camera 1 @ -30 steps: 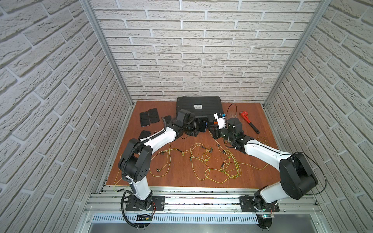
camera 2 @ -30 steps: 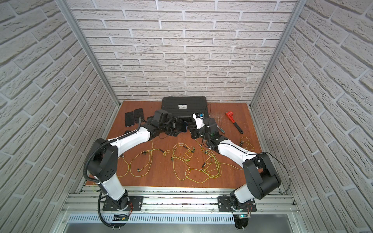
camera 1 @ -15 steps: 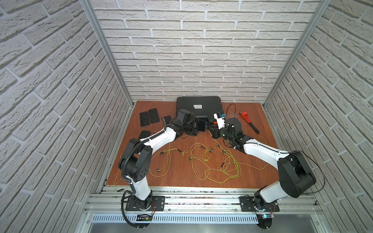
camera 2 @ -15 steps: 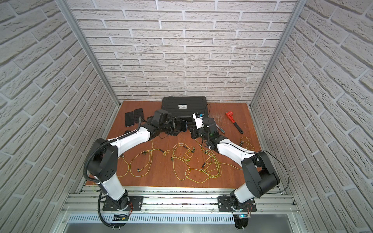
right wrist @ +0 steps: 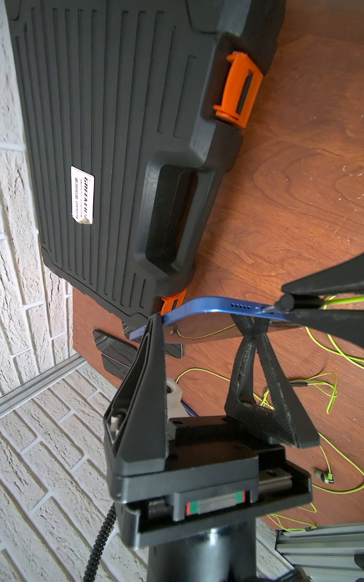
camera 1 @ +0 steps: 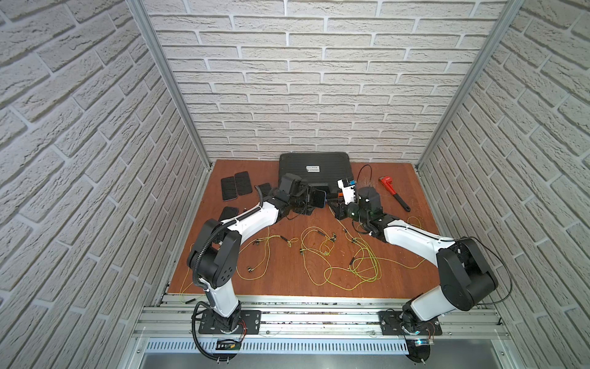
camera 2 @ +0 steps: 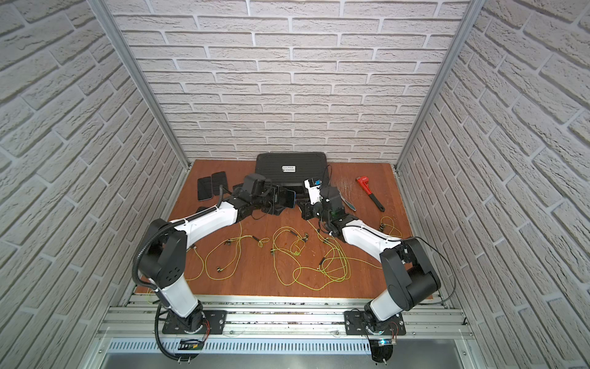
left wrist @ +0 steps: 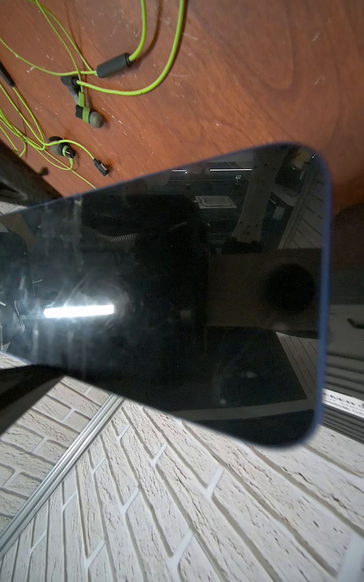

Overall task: Plug wired earphones into phones
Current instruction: Insert the wired earphone into the phone.

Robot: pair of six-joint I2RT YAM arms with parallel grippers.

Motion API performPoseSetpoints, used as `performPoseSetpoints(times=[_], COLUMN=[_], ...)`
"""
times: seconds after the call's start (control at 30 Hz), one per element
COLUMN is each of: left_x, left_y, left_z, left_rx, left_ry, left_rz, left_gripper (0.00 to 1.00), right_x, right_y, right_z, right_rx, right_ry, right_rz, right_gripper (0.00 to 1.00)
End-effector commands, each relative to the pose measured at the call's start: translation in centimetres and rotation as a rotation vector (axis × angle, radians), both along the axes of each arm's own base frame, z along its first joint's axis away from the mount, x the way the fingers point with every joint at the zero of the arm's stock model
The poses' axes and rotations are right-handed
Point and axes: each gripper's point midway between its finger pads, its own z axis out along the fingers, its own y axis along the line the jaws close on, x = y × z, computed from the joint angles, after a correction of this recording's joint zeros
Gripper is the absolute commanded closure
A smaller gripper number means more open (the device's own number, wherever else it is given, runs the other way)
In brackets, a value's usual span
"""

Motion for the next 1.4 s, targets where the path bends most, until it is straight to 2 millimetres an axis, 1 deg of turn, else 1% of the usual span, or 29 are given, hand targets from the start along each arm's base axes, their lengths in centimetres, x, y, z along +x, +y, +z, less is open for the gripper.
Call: performPoseSetpoints(times=[0.0, 0.43, 0.7, 0.8, 1.17, 1.37], left_x=[0.0, 0.0, -0.5, -0.8, -1.0, -1.1], left_y=[-1.6, -1.2, -1.6, -2.0, -3.3, -3.6], left_z=[3.4, 3.8, 4.2, 4.5, 4.1, 4.5], left_rx=[-0.091, -0.12, -0.143, -0.148, -0.185, -0.194], left_ry=[-0.089, -0.093, -0.101, -0.108, -0.106, -0.113], left_rz=[-0.029, 0.008, -0.004, -0.022, -0.057, -0.066], left_gripper=[0.84, 0.87, 0.88, 0.89, 0.91, 0.91], right_x=[0.4, 0.3, 0.9, 1.1, 1.8, 1.9], right_y=[1.3, 1.5, 1.9, 2.0, 3.2, 3.5], right_z=[1.5, 0.8, 0.4, 0.6, 2.2, 2.3], right_rx=[0.037, 0.038, 0.051, 0.055, 0.105, 0.104], right_ry=[-0.043, -0.027, -0.024, -0.026, -0.059, -0.06], right_rz=[0.022, 0.02, 0.023, 0.023, 0.063, 0.077], right_gripper=[0.94, 0.94, 0.94, 0.94, 0.94, 0.94])
